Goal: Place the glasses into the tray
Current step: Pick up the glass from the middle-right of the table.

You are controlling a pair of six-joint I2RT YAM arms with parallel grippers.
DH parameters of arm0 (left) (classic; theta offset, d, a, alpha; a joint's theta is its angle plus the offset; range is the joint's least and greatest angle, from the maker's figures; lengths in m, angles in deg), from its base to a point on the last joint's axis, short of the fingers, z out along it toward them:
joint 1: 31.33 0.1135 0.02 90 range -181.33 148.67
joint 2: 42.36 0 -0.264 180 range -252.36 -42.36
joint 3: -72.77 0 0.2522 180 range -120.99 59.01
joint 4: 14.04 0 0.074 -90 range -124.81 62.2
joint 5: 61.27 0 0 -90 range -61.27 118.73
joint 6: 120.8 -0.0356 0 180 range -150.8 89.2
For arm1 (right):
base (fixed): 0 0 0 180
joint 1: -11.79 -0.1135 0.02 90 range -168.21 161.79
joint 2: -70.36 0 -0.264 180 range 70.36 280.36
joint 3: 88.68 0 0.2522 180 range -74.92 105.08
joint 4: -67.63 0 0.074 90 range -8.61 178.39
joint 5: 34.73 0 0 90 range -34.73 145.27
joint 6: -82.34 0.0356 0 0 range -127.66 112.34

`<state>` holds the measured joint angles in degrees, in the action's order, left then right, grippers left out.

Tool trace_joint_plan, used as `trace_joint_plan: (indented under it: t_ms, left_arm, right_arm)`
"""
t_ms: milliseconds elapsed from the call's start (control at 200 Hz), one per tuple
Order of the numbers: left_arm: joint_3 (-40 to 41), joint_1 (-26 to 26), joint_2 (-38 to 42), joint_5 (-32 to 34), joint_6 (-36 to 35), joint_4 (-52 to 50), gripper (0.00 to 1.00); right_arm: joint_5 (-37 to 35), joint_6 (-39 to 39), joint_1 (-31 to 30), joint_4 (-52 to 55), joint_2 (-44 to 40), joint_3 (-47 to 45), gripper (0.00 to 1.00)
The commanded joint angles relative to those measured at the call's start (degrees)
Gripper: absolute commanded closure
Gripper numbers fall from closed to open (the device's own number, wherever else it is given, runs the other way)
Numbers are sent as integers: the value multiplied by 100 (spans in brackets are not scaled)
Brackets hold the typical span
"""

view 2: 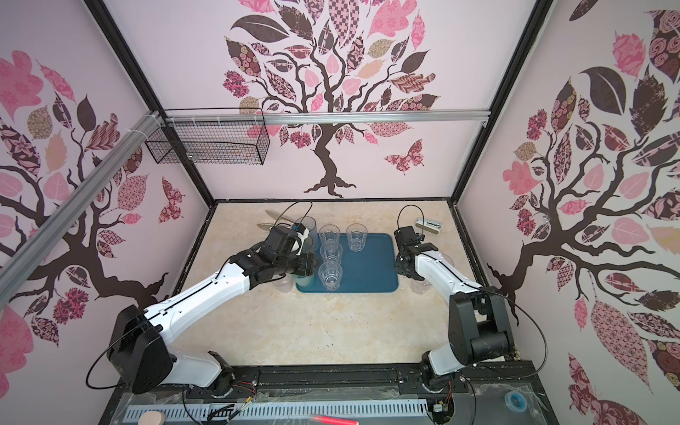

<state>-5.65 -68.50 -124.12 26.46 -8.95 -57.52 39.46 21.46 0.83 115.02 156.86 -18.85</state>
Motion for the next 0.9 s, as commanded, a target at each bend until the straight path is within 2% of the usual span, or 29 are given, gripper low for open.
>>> trace_joint_plan:
  t_ms: [0,240,540,730,895]
  left_arm:
    - [-13,-27,-22,-24,-66,-49,34]
    - [-56,-27,-5,128,-143,-53,34]
    - [-86,-27,63,308,-224,66,34]
    - [-25,-27,207,572,-231,335,34]
    - [90,-20,350,816,-277,561,34]
  right_arm:
    - [-49,16,41,-33,148,-88,70]
    - [193,15,41,247,116,44,81]
    - [491,-8,-26,618,-344,252,92]
    - [345,-38,-312,1043,-614,651,95]
    - [322,-43,-858,1199,-597,1034,95]
